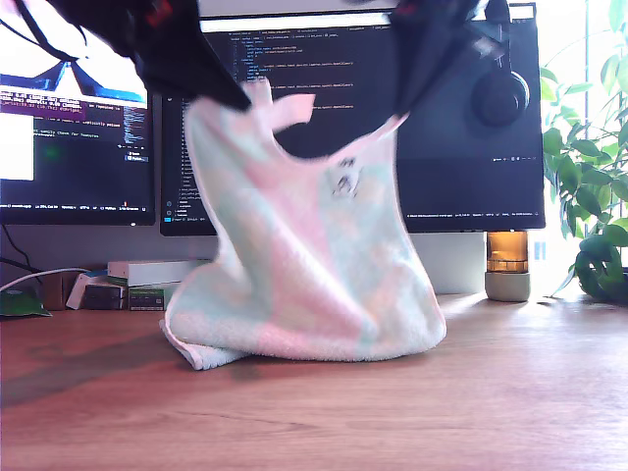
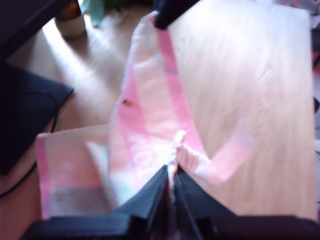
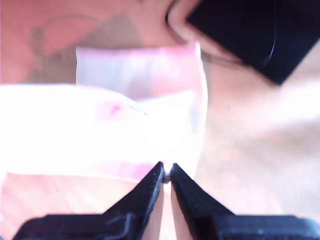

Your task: Fold the tea towel to a neat square and place it to the right

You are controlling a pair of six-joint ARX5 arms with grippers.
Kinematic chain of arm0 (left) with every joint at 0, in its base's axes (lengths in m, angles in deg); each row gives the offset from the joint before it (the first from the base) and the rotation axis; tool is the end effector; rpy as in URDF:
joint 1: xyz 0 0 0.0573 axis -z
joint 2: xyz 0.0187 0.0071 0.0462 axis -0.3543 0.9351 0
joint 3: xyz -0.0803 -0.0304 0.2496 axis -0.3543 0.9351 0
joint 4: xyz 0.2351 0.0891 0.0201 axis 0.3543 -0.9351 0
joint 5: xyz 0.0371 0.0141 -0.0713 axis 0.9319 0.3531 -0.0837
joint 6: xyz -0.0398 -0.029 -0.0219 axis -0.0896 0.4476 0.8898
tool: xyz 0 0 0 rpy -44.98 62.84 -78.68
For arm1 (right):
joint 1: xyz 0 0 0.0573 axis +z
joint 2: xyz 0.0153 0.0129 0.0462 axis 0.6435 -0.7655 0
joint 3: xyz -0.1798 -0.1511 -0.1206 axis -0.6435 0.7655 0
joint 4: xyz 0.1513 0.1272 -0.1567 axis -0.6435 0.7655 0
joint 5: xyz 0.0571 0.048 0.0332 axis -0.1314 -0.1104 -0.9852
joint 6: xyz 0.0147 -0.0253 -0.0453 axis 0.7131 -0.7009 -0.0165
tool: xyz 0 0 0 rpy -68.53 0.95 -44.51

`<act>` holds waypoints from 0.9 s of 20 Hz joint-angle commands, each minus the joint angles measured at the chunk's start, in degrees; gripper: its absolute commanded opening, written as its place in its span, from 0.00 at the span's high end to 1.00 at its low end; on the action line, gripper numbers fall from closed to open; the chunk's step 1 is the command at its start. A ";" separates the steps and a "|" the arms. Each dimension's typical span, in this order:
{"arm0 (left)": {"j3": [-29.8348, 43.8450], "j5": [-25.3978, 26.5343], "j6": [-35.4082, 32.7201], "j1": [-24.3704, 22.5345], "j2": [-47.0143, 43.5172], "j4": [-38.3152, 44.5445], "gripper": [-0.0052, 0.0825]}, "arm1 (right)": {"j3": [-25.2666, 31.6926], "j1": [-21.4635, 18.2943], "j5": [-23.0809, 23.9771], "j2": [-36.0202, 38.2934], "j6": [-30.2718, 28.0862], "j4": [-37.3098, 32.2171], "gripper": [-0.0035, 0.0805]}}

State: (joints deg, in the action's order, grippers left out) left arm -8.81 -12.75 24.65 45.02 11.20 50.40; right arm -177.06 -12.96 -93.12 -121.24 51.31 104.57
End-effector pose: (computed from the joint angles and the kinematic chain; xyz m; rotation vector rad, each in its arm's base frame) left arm 0.2641 -0.1391 0.3090 0.3414 0.5432 -1.2436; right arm 0.2914 0.1541 0.3600 -0.2802 0.9892 0.6340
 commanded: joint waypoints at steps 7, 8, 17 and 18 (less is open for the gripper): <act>16.02 0.13 7.45 11.06 -7.45 4.68 0.96 | 19.54 0.26 -0.37 18.36 1.97 -0.90 0.97; 17.22 0.68 9.29 12.61 -8.46 5.20 0.96 | 22.23 0.26 -0.37 20.55 2.58 -0.94 0.97; 20.09 4.42 20.50 29.68 -13.70 0.39 0.96 | 35.52 0.26 -0.42 32.33 4.70 0.85 0.97; 20.17 5.31 20.68 31.52 -13.70 -0.79 0.96 | 36.15 0.26 -0.42 32.96 4.83 1.66 0.97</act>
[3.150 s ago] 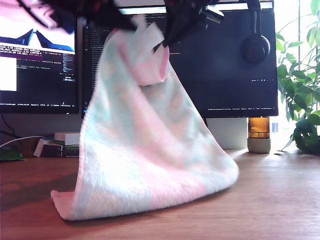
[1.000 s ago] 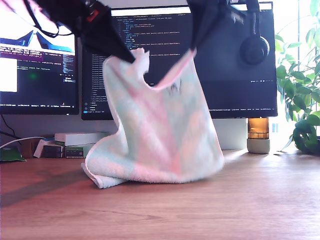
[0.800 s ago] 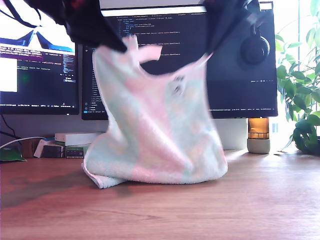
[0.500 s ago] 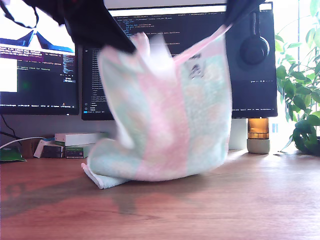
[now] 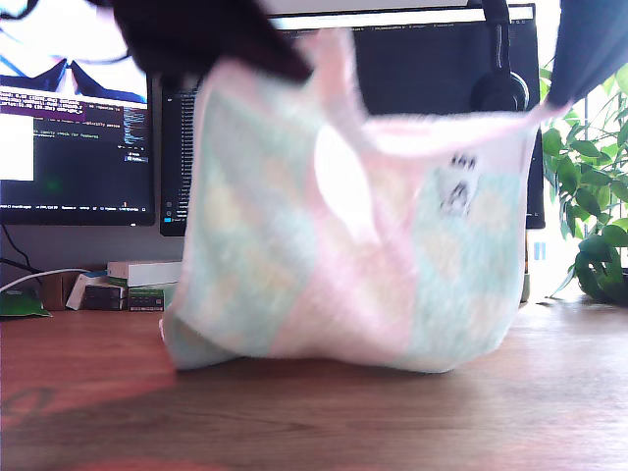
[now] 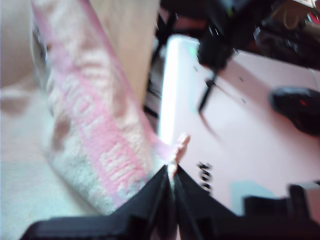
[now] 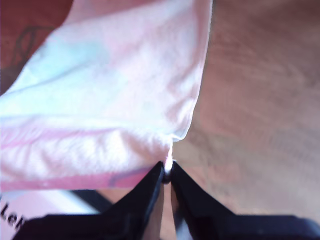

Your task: Fold the tea towel to a neat square and place it to the right

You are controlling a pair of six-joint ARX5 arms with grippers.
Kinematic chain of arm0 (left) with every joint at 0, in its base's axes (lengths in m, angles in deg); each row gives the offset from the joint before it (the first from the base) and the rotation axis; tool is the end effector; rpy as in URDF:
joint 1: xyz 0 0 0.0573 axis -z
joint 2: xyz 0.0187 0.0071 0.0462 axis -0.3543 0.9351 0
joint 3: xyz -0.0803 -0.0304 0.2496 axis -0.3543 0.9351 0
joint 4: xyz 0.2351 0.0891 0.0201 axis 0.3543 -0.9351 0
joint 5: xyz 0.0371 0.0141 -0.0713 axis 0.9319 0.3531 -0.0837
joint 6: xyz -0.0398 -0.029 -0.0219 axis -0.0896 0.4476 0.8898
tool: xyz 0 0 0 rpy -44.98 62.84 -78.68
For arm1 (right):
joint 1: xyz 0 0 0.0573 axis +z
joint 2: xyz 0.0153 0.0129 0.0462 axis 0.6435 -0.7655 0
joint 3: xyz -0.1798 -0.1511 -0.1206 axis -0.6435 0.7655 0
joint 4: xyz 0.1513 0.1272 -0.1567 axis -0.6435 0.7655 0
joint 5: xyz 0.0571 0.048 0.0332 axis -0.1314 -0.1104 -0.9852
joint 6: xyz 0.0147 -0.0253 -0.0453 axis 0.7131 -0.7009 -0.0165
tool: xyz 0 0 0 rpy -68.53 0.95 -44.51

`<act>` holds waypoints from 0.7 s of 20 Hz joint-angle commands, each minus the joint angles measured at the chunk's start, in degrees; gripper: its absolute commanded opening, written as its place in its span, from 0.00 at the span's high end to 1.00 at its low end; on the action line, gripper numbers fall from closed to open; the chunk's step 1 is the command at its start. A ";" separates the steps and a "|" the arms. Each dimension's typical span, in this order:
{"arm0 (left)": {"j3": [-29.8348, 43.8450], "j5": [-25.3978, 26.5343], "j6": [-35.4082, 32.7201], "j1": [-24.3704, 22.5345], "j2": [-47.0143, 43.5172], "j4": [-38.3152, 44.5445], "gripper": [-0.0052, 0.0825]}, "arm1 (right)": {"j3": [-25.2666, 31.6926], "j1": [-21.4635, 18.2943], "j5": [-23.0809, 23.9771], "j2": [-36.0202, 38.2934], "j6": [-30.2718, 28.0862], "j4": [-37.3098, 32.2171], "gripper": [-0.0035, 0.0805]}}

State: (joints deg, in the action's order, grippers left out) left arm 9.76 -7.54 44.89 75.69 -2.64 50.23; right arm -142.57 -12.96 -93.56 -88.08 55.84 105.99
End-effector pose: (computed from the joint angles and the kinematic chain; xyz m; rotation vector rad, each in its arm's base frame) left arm 0.1197 -0.1988 0.2658 0.3148 0.8428 -1.5327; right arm 0.1583 0.0862 0.3195 -0.2137 1.0609 0.5961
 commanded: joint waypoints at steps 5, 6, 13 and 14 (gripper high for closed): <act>1.79 3.02 4.92 8.83 -0.26 -3.32 0.96 | 6.58 0.28 -0.04 3.85 0.92 4.92 0.97; 1.79 3.39 5.81 9.77 -0.33 -3.43 0.96 | 7.58 0.28 -0.37 4.96 0.92 5.64 0.97; 1.79 13.79 5.99 7.50 -0.63 -2.97 0.96 | 8.04 0.26 -1.14 6.40 2.69 6.08 0.97; 1.79 13.90 5.99 6.75 -0.63 -2.01 0.96 | 8.04 0.28 -1.14 5.88 2.89 4.96 0.97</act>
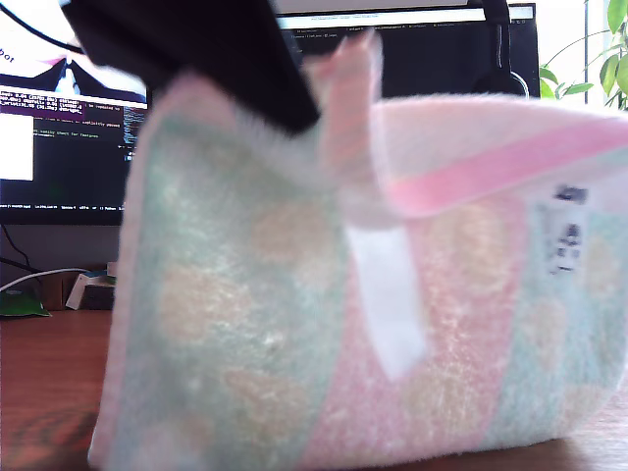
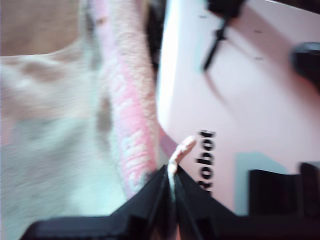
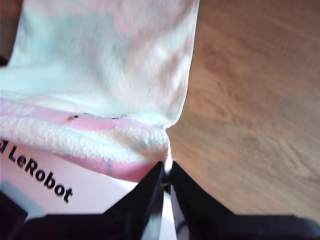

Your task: Fold the tea towel to a neat square and place it to the right

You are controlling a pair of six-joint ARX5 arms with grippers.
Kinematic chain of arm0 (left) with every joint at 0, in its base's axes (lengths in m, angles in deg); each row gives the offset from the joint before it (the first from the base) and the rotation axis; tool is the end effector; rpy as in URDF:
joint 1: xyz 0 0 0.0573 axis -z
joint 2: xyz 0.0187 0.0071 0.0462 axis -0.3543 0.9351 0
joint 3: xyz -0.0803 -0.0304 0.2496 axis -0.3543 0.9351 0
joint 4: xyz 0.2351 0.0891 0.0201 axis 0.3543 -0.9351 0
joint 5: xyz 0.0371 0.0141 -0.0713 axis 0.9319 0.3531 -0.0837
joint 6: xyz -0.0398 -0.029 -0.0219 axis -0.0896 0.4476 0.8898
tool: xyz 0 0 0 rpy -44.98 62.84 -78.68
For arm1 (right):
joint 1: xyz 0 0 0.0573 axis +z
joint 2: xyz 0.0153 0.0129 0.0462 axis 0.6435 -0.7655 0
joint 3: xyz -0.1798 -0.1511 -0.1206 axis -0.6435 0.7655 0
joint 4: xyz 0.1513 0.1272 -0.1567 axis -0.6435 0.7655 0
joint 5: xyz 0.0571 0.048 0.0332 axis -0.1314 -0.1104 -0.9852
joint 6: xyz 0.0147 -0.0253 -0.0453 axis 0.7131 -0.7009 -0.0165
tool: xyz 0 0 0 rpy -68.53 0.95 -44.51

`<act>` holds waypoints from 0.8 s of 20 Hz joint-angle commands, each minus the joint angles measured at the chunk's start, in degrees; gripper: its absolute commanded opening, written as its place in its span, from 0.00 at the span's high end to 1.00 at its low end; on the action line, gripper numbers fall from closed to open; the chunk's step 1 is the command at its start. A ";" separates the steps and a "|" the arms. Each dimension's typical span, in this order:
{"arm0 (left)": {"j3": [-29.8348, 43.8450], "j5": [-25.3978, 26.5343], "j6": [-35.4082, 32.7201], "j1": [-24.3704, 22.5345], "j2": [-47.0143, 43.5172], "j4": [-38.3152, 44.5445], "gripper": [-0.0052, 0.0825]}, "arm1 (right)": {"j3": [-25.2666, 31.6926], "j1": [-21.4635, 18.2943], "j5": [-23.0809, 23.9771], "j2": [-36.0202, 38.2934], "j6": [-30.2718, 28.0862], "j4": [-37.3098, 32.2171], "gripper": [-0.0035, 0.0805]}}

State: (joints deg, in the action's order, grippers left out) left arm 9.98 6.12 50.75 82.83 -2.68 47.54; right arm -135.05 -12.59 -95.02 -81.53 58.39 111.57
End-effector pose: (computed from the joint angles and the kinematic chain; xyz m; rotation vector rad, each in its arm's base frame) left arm 0.0985 -0.2075 0.2596 0.4305 0.9132 -1.3689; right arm 0.1269 0.0721 0.2946 -0.1817 1.1909 0.5859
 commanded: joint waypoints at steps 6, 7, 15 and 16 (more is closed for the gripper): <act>1.57 -1.62 -0.04 -5.22 -0.57 10.25 0.96 | 0.52 -0.11 0.55 -6.49 0.24 -7.02 0.97; 1.57 -1.44 -0.11 -5.55 -0.52 10.60 0.96 | 0.52 -0.09 0.42 -7.56 0.26 -8.90 0.97; 1.57 2.32 -1.70 -13.70 -0.50 4.68 0.96 | 0.52 -0.09 -0.96 -16.17 0.26 -19.34 0.97; 1.57 2.60 -1.62 -15.15 -0.50 4.68 0.96 | 0.52 -0.09 -1.07 -17.25 0.26 -20.92 0.97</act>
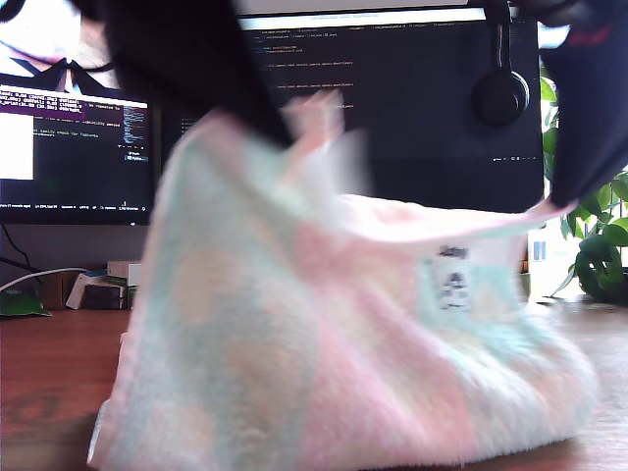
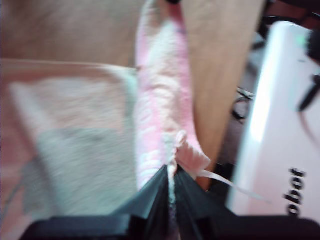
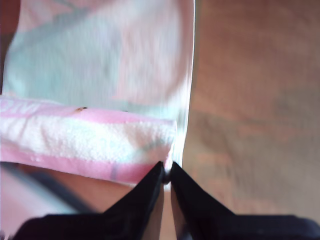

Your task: Fold the tea towel to a neat square and place it to the right

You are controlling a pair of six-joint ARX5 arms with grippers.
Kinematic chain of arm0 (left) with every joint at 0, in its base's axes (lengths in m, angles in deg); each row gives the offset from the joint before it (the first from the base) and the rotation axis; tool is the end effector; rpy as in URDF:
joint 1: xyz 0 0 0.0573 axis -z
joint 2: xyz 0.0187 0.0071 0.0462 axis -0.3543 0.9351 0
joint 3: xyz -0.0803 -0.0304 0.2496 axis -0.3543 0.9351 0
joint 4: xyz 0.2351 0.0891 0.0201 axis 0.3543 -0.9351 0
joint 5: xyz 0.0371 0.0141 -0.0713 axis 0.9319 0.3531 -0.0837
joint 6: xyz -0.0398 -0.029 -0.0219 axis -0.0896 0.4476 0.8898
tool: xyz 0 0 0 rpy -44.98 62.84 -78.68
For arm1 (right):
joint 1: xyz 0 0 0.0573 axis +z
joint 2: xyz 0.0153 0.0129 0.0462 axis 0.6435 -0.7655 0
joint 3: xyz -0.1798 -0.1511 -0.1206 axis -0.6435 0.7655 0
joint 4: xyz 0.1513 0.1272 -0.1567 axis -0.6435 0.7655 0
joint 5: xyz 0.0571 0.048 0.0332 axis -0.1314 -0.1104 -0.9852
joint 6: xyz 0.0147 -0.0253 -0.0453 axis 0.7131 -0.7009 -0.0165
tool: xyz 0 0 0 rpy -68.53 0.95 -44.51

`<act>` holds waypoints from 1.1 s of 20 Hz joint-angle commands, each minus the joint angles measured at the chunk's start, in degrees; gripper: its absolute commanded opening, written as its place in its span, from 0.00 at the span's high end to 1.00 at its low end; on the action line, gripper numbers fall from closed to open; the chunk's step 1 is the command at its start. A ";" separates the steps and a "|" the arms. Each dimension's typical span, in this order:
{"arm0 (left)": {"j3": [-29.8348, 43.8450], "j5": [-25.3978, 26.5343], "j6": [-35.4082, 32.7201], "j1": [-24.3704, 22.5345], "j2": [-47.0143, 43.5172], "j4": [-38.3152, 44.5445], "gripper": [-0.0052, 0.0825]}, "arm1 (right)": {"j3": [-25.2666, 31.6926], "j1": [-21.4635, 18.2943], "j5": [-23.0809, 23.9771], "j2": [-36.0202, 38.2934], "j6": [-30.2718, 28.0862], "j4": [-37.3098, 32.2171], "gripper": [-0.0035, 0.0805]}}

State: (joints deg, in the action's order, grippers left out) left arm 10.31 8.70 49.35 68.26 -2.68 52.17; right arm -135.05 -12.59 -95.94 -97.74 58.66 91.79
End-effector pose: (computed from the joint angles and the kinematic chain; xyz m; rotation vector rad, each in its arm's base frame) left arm 0.1524 -0.1795 0.2622 0.3256 0.8367 -1.1169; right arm 0.1978 0.1094 0.2609 -0.1595 1.1320 0.6057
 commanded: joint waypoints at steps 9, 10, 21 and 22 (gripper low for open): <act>1.27 1.01 -0.22 -11.41 -0.13 2.21 0.96 | -3.63 0.66 -0.59 -12.04 1.57 -14.38 0.97; 1.27 1.01 -0.24 -12.24 0.20 2.38 0.96 | -4.85 0.66 -0.57 -13.38 1.57 -14.53 0.97; 1.36 -2.01 -2.93 -15.15 6.36 7.98 0.96 | -18.01 0.33 3.06 -18.73 -0.39 3.23 0.97; 1.38 -2.05 -3.08 -15.85 6.58 7.91 0.96 | -18.67 0.52 3.04 -18.73 -0.35 3.69 0.97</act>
State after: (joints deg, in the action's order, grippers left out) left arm 10.46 6.79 46.66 53.11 3.96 59.91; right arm -153.59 -12.22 -93.01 -116.15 58.61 95.15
